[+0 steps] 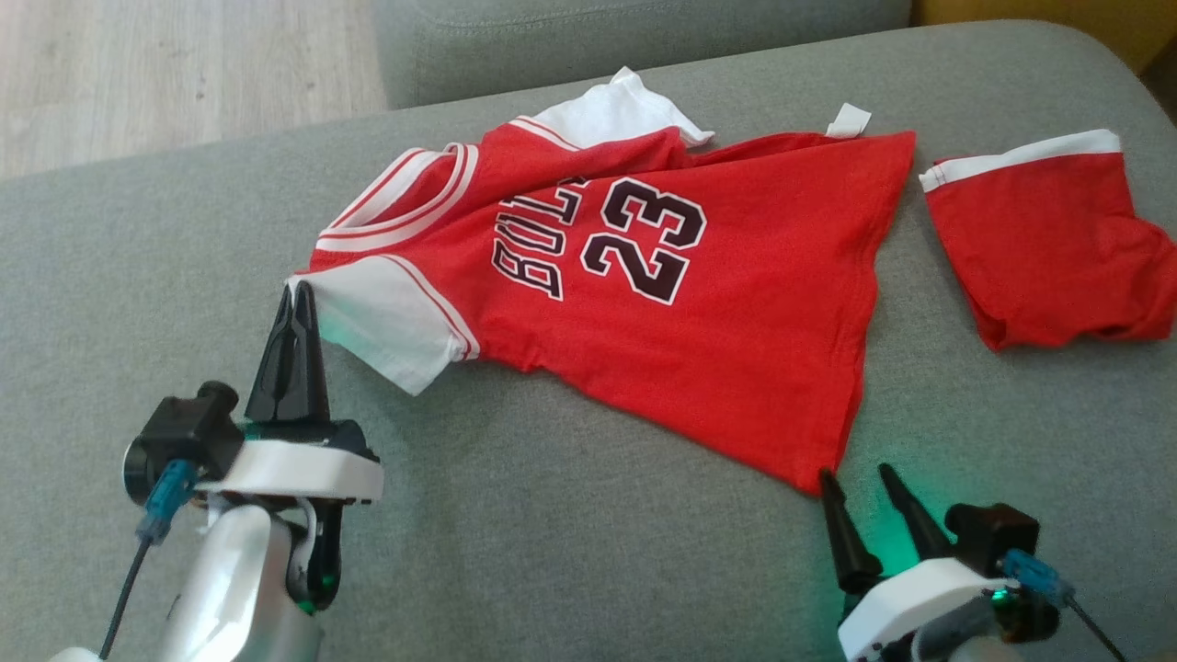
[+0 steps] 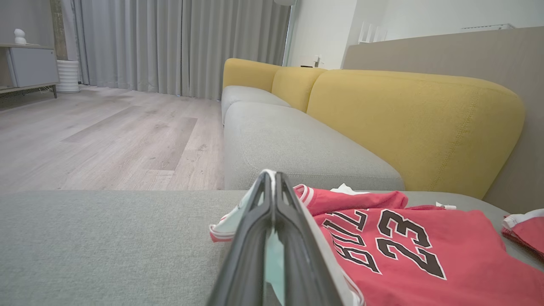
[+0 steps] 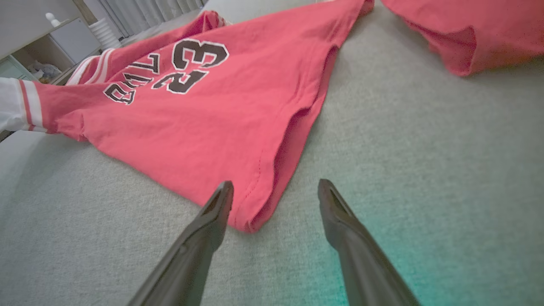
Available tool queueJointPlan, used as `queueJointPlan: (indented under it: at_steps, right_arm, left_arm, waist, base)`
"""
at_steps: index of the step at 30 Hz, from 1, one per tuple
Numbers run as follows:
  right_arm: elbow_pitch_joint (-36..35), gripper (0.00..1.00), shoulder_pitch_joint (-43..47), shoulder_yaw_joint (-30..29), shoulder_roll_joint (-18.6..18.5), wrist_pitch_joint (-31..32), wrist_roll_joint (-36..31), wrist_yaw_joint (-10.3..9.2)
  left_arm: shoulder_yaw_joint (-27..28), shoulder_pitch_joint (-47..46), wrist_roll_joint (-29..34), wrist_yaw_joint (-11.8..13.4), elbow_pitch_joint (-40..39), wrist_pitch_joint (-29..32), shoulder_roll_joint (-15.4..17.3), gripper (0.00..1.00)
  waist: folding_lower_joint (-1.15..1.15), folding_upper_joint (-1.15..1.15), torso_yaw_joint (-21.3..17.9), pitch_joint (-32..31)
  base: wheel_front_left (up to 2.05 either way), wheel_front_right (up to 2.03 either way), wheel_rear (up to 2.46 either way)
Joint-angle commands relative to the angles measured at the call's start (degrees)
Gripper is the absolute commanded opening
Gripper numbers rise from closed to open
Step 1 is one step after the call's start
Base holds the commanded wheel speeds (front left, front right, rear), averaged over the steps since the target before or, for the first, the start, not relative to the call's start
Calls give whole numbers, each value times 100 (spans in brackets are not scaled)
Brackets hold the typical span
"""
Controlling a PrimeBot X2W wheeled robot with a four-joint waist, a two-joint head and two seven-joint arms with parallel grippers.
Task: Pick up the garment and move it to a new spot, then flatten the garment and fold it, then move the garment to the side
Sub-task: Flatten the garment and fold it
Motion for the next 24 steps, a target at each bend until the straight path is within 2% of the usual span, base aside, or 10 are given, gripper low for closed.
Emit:
queueJointPlan:
  at_steps: [1,8,18,19,20,21,24]
  right_arm:
    - [-97,100,-194,195,-18,32,137,-4]
    - [330,100,-450,501,-18,238,830,-4]
    - [832,98,-675,837,-18,403,1059,-4]
    - [861,65,-687,866,-18,414,1082,-4]
    - [888,12,-697,884,-18,414,1096,-4]
    - [909,0,-707,899,-18,403,1095,-4]
    - [932,0,-737,903,-18,315,1013,-4]
  left_arm:
    - [163,-138,59,35,-255,-58,91,0]
    - [67,-117,60,35,-511,-30,93,0]
    - [9,-122,35,42,-597,23,144,0]
    - [12,-118,28,47,-595,24,152,0]
    - [12,-113,24,55,-591,28,158,0]
    - [10,-107,20,62,-586,34,162,0]
    - [5,-77,6,80,-568,53,180,0]
  waist:
    - [0,0,5,27]
    - [0,0,118,115]
    - [0,0,272,135]
    - [0,0,279,128]
    - [0,0,283,119]
    - [0,0,285,108]
    - [0,0,276,59]
  base:
    - [0,0,0]
    - [0,0,0]
    - [0,0,0]
    - [0,0,0]
    - [0,0,0]
    - [0,0,0]
    - [0,0,0]
